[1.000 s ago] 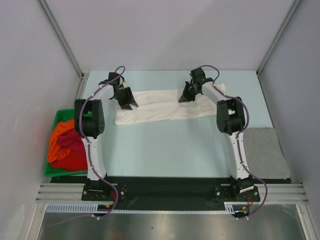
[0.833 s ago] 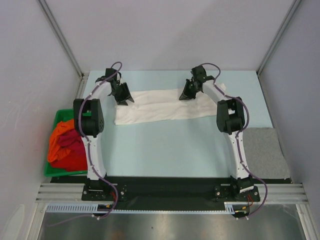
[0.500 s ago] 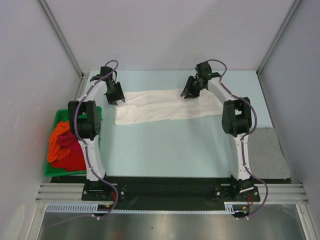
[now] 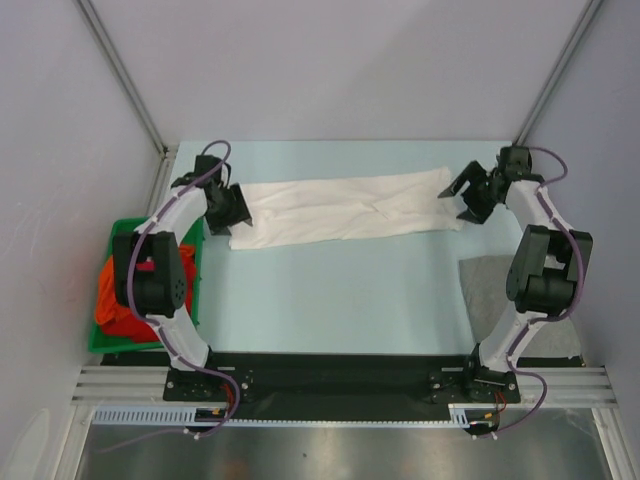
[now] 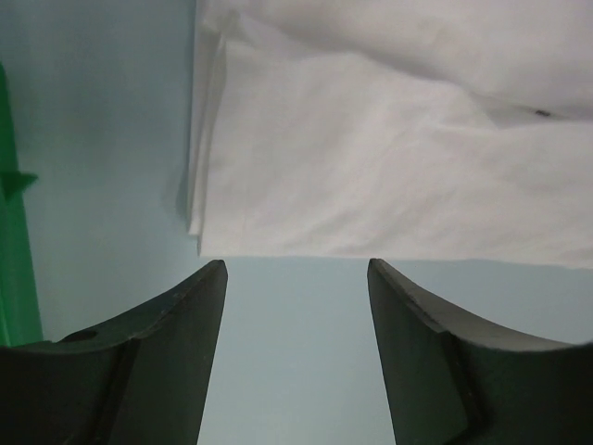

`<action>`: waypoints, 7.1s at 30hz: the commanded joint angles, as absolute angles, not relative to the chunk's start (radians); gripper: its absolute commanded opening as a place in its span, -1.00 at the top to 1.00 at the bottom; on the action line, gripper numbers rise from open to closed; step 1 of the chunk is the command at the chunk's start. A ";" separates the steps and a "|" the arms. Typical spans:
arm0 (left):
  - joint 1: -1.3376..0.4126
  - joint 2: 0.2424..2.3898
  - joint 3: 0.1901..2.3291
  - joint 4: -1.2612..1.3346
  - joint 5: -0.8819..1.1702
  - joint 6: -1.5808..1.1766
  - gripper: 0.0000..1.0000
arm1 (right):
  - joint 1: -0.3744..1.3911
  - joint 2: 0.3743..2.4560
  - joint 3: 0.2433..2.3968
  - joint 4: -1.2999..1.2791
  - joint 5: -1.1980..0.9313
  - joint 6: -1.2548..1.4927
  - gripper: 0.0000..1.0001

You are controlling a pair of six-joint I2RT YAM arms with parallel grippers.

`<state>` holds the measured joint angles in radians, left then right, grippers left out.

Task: Fold and stack the t-shirts
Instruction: Fold the tshirt

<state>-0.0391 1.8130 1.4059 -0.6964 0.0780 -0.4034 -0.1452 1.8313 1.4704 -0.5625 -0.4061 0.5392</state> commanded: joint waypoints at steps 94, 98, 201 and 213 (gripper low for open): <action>-0.504 1.332 0.603 -0.532 0.048 -0.714 0.99 | -0.149 2.373 1.848 -0.315 -0.123 0.537 0.90; -0.635 1.327 0.600 -0.529 0.054 -0.805 0.99 | -0.117 2.436 1.930 -0.298 -0.126 0.560 0.91; -0.934 1.954 1.301 -0.531 0.652 -0.477 -0.14 | 0.077 1.160 0.747 -0.647 -0.531 0.440 -0.70; -0.954 1.945 1.270 -0.549 0.689 -0.491 0.42 | 0.077 1.137 0.752 -0.652 -0.537 0.449 -0.72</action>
<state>-0.9466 1.9697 1.2716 -0.5476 0.6380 -0.4953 0.0746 1.1584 0.7433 -0.6434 -0.5144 0.4374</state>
